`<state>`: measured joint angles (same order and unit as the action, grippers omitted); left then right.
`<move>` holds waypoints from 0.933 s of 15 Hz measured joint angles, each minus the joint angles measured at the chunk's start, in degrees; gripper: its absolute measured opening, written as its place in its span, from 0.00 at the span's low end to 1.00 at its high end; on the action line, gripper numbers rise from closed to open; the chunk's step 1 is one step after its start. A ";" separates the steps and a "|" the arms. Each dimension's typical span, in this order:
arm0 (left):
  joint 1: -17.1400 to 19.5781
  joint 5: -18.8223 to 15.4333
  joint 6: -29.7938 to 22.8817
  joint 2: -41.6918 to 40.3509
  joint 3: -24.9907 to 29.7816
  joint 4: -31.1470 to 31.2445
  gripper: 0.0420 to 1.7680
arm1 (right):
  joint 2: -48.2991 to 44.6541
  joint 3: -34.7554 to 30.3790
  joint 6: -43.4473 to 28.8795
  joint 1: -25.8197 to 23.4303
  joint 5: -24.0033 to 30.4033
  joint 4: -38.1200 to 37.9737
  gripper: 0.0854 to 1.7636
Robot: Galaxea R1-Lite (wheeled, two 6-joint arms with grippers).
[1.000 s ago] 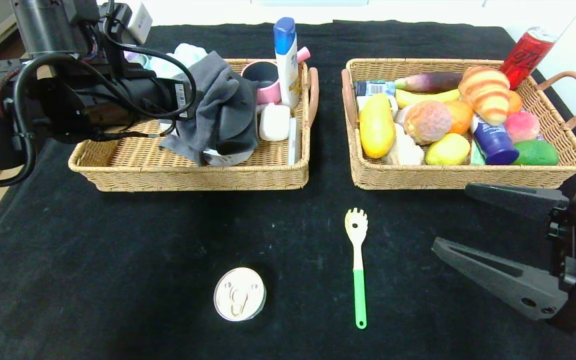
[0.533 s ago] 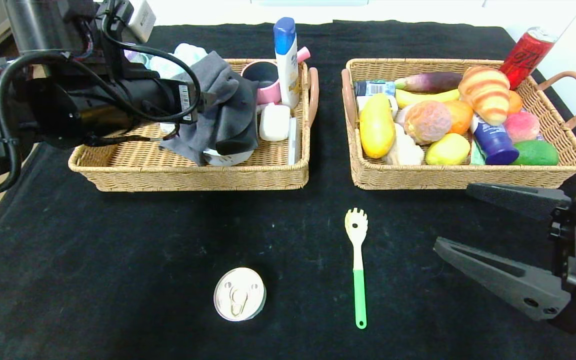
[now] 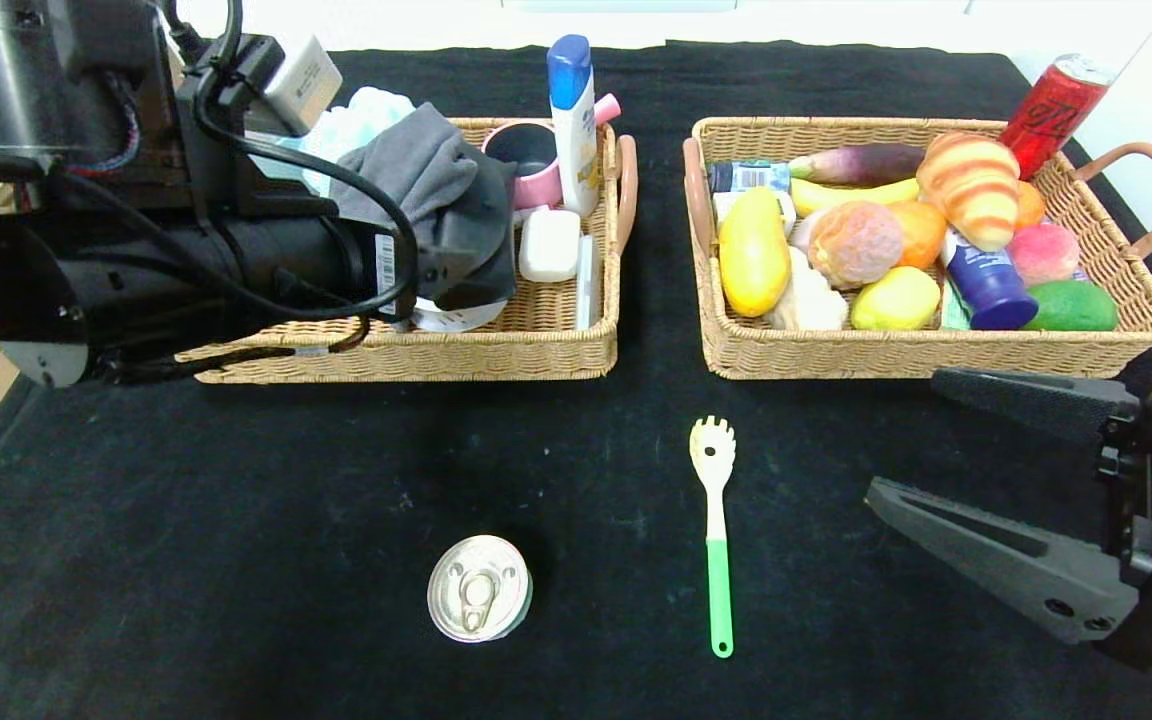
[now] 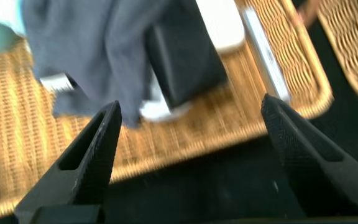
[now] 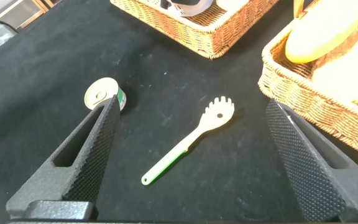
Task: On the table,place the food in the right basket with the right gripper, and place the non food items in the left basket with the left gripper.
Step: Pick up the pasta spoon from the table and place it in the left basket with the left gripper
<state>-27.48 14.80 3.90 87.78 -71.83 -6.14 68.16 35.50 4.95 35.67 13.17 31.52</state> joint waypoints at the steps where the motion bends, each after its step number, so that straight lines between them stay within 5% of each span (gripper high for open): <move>1: -1.12 0.20 -0.02 -0.90 1.07 0.59 0.93 | 0.06 -0.02 0.01 0.00 -0.02 -0.05 0.97; 9: -13.75 1.62 -0.46 -1.45 7.44 -0.05 0.95 | 0.30 0.07 0.01 0.02 -0.52 -0.09 0.97; 14: -23.06 11.82 -2.72 4.58 5.81 -2.78 0.96 | -0.57 1.66 0.00 -0.34 -4.19 -0.39 0.97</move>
<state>-50.54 26.62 1.18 92.37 -66.01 -8.92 67.58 37.16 4.95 35.33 8.97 31.13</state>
